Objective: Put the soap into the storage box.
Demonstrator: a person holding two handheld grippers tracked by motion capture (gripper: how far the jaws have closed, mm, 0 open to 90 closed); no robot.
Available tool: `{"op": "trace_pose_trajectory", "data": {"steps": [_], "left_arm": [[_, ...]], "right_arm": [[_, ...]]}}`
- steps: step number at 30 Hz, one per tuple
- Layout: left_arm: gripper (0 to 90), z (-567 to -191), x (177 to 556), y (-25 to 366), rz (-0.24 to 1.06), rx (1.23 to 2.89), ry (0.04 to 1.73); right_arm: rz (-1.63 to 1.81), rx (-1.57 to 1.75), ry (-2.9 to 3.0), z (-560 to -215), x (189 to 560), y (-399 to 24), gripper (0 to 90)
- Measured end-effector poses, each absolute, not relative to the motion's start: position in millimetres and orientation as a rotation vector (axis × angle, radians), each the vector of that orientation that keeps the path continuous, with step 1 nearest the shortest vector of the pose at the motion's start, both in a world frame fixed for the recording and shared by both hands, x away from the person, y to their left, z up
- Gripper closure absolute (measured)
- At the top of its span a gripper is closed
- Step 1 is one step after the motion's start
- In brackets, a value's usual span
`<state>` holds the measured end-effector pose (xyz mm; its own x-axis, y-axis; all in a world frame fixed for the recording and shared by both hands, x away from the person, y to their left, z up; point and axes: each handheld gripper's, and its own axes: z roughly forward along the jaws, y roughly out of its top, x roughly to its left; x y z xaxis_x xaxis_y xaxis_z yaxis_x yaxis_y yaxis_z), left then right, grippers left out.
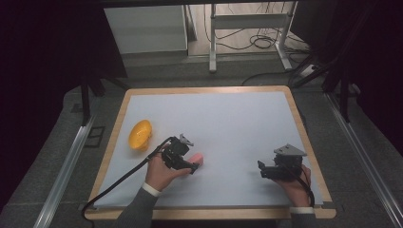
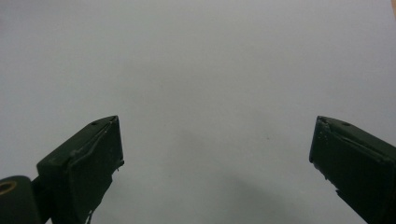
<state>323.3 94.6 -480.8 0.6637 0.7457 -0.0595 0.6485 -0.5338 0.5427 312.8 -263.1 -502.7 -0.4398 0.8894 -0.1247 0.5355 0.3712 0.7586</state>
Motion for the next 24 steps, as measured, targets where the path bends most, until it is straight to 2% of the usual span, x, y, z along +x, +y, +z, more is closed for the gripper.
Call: {"op": "trace_pose_trajectory", "data": {"steps": [11,17,21,23,24], "left_arm": [[24.2,-495.8,333.9,88.6,0.211,2.397,1.112],[28.9,-501.7,336.8,86.8,0.213,2.419,1.122],[35.7,-504.2,336.0,84.7,0.206,2.42,1.106],[41.1,-504.6,335.8,84.1,0.187,2.421,1.093],[46.7,-504.5,335.8,84.1,0.182,2.419,1.087]], "right_arm": [[0.884,1.229,2.103,-502.9,313.2,-264.8,2.4],[0.881,1.24,2.094,-503.5,313.8,-265.9,2.4],[0.878,1.235,2.095,-503.9,313.7,-265.5,2.4],[0.876,1.237,2.092,-503.8,313.7,-265.9,2.4],[0.877,1.238,2.089,-503.6,313.7,-266.3,2.4]]}}
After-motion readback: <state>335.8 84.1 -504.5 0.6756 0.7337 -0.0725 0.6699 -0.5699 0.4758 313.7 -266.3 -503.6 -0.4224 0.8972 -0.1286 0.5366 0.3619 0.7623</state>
